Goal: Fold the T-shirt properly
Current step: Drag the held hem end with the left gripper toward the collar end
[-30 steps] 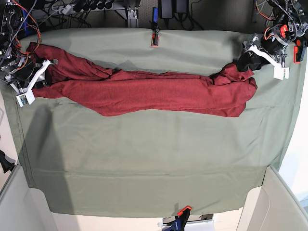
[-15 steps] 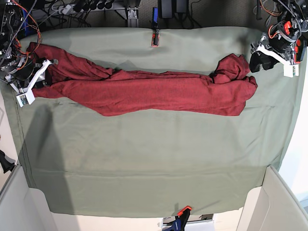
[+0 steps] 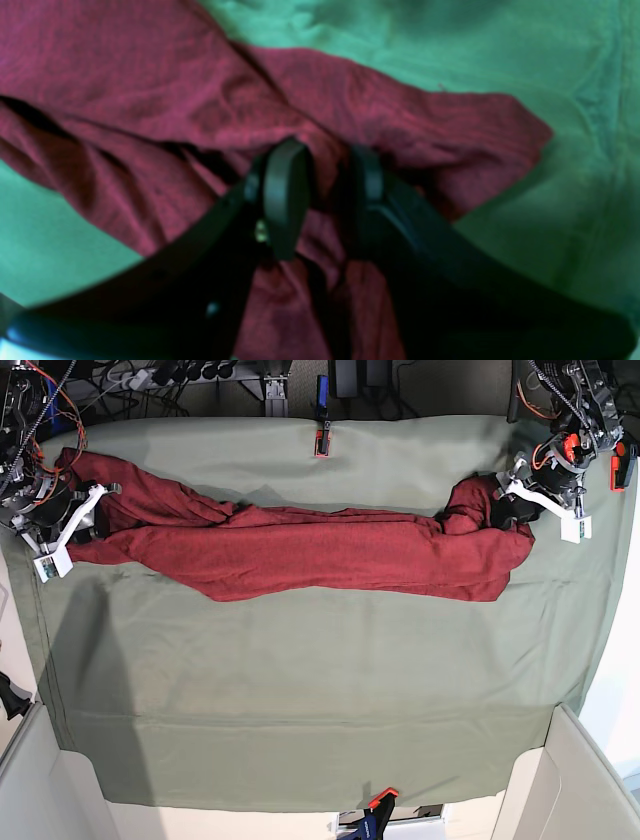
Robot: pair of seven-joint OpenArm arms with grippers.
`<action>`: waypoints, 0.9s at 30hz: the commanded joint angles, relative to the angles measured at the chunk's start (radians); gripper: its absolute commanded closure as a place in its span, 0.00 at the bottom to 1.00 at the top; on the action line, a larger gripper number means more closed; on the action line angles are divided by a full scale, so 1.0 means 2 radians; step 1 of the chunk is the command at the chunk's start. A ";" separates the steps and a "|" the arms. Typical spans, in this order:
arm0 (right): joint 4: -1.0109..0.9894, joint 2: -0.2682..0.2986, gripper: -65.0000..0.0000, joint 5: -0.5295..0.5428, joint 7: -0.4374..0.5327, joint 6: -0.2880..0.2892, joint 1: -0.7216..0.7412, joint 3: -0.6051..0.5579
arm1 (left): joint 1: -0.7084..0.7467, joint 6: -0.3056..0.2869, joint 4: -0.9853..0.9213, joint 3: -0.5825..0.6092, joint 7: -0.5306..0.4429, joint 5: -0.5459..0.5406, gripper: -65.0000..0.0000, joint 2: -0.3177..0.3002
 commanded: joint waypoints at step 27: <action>0.007 0.007 0.72 0.008 0.002 0.000 0.004 0.003 | -0.043 -0.002 -0.022 0.073 -0.022 -0.003 0.50 0.022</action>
